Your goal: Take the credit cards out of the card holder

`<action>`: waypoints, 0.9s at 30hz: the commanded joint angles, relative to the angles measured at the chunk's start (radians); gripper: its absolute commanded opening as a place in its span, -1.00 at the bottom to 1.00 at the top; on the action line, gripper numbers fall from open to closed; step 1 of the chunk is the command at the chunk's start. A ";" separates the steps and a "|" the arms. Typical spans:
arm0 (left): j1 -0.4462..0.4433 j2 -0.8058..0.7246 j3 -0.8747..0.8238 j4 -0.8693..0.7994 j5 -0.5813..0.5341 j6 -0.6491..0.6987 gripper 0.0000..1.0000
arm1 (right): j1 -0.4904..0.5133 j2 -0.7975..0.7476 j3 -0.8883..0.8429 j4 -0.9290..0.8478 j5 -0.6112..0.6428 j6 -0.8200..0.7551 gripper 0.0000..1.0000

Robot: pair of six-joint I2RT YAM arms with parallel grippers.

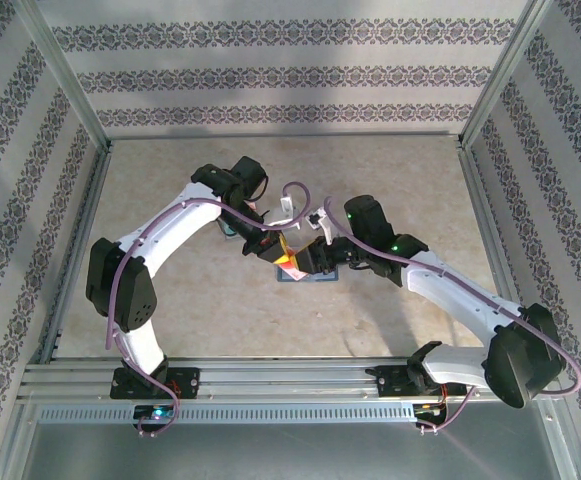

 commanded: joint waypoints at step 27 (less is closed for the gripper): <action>0.092 -0.318 -0.812 1.919 -0.243 -1.674 0.43 | -0.135 -0.130 -0.401 1.071 0.466 0.742 -1.00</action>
